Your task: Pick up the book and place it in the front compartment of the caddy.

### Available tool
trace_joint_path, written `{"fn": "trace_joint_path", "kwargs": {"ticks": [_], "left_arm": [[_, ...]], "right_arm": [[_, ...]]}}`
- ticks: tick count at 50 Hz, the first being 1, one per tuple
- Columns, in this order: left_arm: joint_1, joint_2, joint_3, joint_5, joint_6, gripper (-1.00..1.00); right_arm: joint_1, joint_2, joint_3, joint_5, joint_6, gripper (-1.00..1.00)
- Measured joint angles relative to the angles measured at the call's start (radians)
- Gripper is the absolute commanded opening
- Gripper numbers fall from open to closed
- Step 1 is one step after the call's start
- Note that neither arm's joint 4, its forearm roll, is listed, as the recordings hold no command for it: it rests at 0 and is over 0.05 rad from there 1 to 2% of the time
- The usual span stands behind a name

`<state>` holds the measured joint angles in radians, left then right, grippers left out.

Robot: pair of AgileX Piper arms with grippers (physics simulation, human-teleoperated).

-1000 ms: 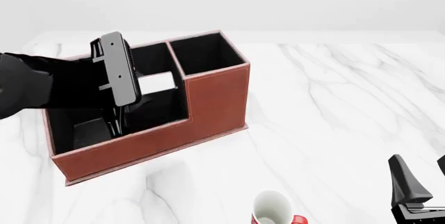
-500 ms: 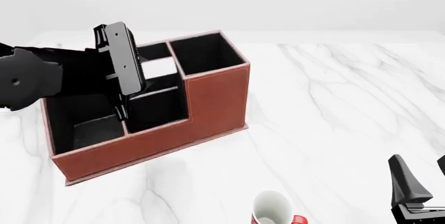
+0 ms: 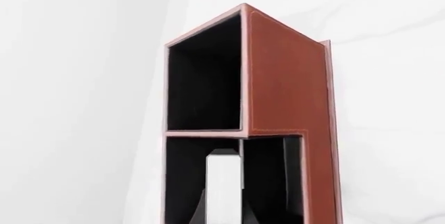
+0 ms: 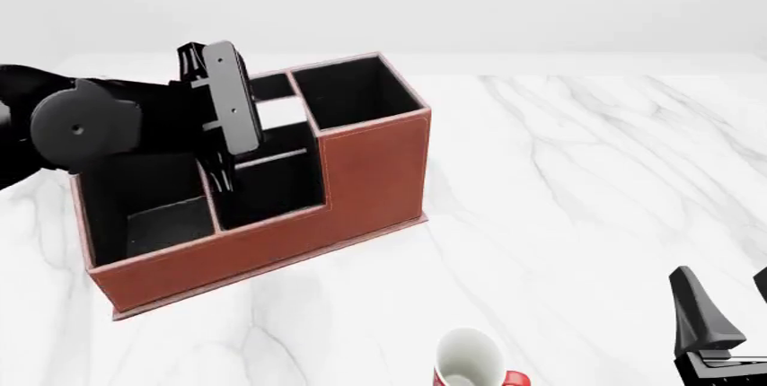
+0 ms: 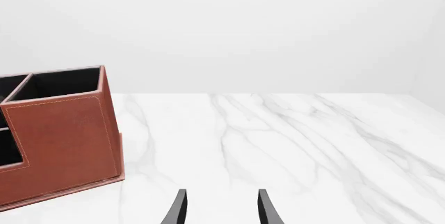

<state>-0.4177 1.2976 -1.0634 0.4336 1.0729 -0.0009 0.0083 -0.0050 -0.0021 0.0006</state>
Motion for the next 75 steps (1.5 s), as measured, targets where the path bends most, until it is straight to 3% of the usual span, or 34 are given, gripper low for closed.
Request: {"fn": "trace_joint_path", "kwargs": {"ticks": [38,75], "left_arm": [[0.062,0.131,0.014,-0.134,0.083,-1.0],[0.072,0.187,0.001,-0.188,0.089,-1.0]], "right_arm": [[0.0,0.0,0.0,0.0,0.0,1.0],[0.0,0.0,0.0,0.0,0.0,1.0]]}}
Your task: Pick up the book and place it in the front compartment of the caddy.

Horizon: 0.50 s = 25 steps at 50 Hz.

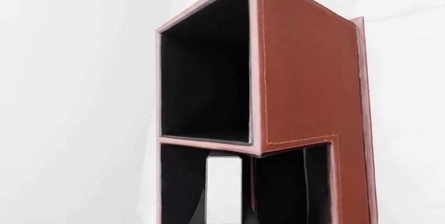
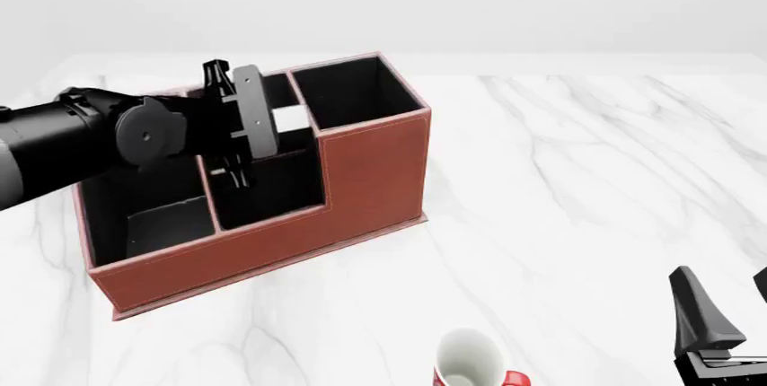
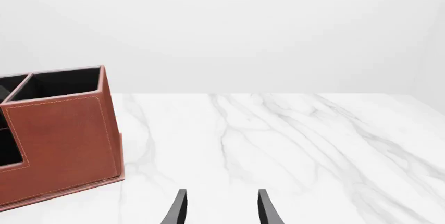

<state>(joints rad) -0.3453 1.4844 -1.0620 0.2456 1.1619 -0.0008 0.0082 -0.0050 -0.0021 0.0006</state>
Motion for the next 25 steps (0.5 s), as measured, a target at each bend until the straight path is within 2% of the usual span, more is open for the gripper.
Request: {"fn": "trace_joint_path", "kwargs": {"ticks": [25], "left_arm": [[0.041,0.046,-0.001,-0.041,0.007,-1.0]], "right_arm": [[0.0,0.0,0.0,0.0,0.0,1.0]]}}
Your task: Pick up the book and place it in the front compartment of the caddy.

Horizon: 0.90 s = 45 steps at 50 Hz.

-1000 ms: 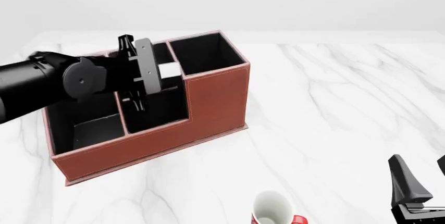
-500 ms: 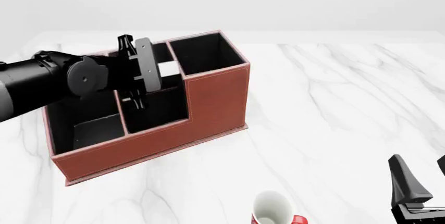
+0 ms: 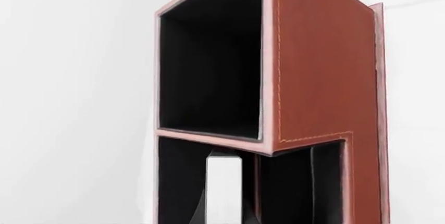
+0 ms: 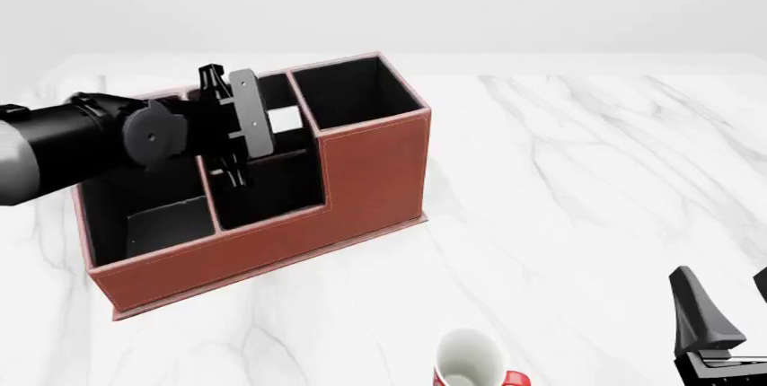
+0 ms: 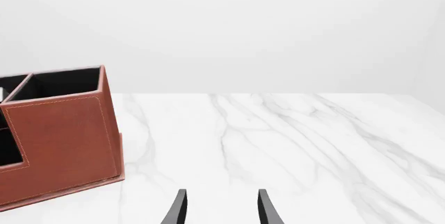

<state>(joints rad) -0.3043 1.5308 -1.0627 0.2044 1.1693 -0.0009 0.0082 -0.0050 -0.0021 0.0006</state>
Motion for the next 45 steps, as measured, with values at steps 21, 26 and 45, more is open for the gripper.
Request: {"fn": "trace_joint_path", "kwargs": {"ticks": [21,26,45], "left_arm": [[0.037,0.069,-0.025,-0.071,0.006,1.0],[0.042,0.076,-0.03,-0.082,0.009,1.0],[0.052,0.083,-0.037,-0.088,0.013,1.0]], "right_arm": [[0.0,0.0,0.0,0.0,0.0,1.0],[0.0,0.0,0.0,0.0,0.0,1.0],[0.0,0.0,0.0,0.0,0.0,1.0]]}}
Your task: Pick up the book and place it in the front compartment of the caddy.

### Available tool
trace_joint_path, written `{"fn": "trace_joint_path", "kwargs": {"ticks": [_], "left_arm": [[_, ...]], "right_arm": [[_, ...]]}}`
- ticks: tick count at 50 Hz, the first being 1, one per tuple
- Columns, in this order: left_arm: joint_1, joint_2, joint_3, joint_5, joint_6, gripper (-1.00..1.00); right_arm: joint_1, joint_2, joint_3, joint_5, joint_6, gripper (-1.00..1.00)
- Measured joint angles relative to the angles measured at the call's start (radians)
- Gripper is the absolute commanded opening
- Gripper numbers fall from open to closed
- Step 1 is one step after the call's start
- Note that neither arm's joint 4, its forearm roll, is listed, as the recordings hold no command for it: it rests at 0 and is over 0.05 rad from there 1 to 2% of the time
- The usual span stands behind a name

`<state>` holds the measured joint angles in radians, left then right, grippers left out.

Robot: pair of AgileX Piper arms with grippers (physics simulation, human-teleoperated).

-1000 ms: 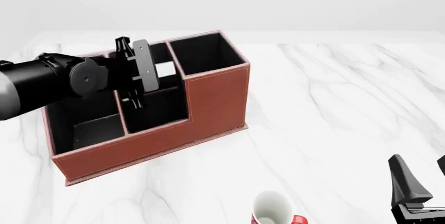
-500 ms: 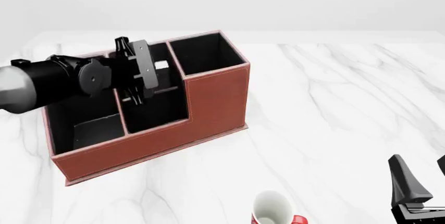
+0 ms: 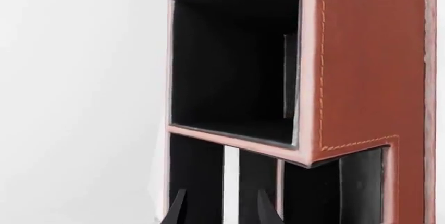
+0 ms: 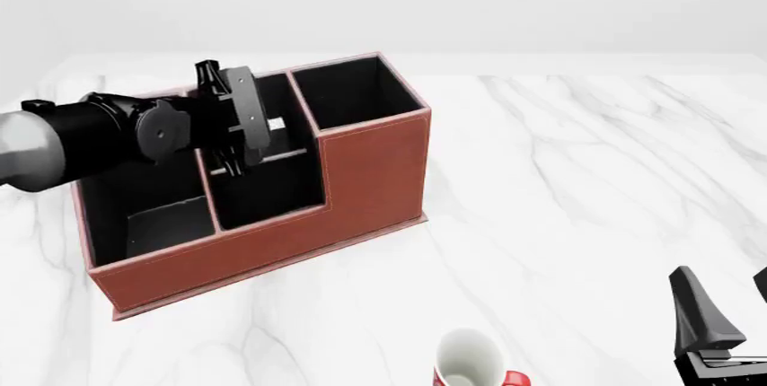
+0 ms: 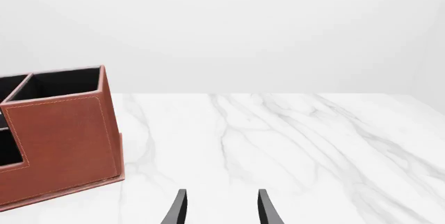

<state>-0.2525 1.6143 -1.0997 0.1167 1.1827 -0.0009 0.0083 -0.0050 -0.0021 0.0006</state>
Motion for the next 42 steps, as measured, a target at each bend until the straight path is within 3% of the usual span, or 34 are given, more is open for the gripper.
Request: {"fn": "trace_joint_path", "kwargs": {"ticks": [18,35,42], "left_arm": [[-0.02,-0.073,0.013,0.005,-0.039,1.0],[-0.152,-0.424,0.187,0.024,-0.122,1.0],[-0.222,-0.665,0.317,0.006,-0.189,1.0]], "right_arm": [[0.0,0.0,0.0,0.0,0.0,1.0],[0.0,0.0,0.0,0.0,0.0,1.0],[0.0,0.0,0.0,0.0,0.0,1.0]]}}
